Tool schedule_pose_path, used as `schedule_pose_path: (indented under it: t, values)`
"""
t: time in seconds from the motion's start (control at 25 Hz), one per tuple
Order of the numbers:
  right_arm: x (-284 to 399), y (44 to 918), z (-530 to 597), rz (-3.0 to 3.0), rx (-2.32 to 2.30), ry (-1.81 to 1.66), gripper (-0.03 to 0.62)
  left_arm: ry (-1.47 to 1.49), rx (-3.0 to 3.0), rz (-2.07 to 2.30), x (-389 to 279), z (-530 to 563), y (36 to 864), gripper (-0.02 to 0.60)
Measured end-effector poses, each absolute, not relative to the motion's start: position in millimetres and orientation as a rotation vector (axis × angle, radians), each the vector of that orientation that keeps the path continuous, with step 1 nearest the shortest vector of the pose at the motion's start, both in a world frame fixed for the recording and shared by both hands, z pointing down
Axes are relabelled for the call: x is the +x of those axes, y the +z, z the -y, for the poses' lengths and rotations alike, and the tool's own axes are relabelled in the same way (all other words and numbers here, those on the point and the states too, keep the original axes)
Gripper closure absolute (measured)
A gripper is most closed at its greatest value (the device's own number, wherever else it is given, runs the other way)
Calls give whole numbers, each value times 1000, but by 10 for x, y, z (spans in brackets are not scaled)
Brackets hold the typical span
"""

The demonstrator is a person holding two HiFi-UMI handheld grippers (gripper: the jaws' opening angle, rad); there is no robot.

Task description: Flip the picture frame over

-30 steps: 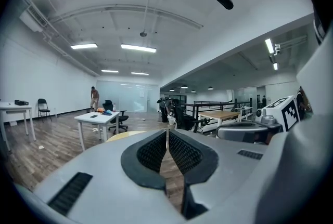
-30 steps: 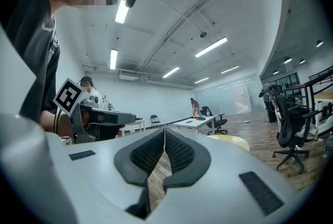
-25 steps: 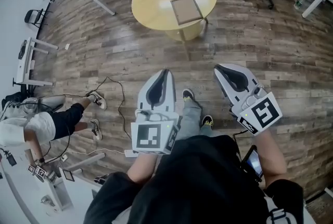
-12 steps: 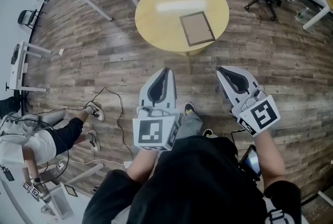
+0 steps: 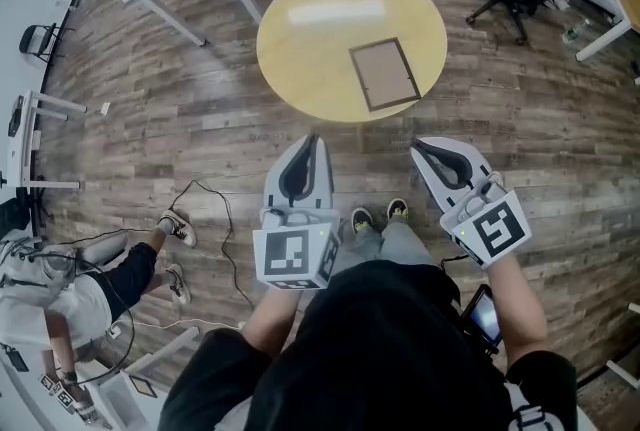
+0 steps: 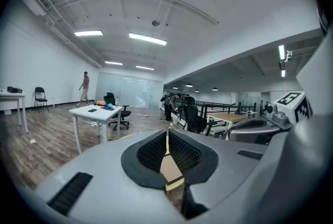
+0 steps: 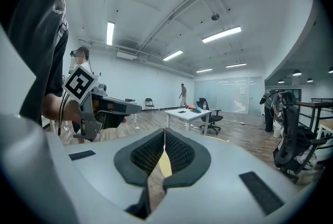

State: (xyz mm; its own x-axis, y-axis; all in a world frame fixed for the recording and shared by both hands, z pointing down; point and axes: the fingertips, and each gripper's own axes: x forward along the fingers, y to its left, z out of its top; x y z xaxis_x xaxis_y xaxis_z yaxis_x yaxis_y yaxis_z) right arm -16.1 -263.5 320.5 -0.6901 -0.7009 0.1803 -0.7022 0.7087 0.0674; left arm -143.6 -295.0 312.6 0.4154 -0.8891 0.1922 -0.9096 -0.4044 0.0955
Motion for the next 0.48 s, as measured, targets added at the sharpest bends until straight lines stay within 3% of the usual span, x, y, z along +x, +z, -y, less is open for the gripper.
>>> schedule_pose_path:
  t: [0.48]
  values:
    - [110, 3467, 3493, 2662, 984, -66, 576, 202, 2491, 1603, -1081, 3796, 3191, 548]
